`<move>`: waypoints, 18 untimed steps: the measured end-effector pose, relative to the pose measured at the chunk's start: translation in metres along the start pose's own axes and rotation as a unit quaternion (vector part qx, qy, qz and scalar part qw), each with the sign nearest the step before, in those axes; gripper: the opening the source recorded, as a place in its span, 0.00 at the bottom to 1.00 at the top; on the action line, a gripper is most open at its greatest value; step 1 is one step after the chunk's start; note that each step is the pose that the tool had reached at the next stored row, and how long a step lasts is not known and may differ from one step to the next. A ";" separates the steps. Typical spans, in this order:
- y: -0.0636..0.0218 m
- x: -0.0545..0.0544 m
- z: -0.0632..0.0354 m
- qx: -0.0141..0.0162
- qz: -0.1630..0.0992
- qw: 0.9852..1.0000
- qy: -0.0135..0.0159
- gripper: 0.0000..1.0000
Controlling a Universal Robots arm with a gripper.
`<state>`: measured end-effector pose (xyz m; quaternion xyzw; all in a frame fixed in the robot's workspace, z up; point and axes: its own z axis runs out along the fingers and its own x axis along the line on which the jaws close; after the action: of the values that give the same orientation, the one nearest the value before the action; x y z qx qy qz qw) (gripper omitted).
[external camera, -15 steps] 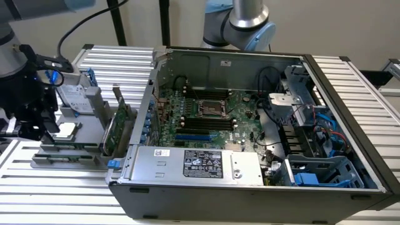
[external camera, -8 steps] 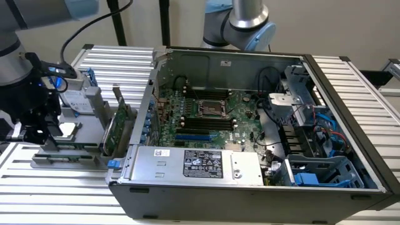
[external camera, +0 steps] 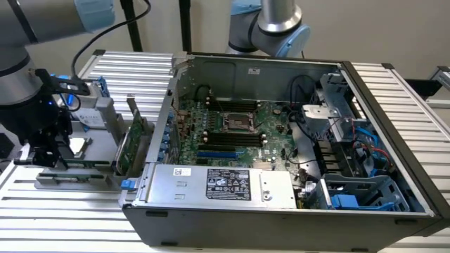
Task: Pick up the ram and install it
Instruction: 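Pick up the ram and move it above insertion slot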
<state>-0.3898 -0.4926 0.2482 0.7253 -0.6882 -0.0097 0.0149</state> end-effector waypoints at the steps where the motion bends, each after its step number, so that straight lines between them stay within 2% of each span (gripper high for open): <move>1: -0.0002 0.000 0.0018 0.000 0.000 1.000 0.000 1.00; 18: -0.0022 0.000 0.0327 0.000 0.000 1.000 0.000 1.00</move>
<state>-0.3888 -0.4929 0.2155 0.7253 -0.6882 -0.0097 0.0149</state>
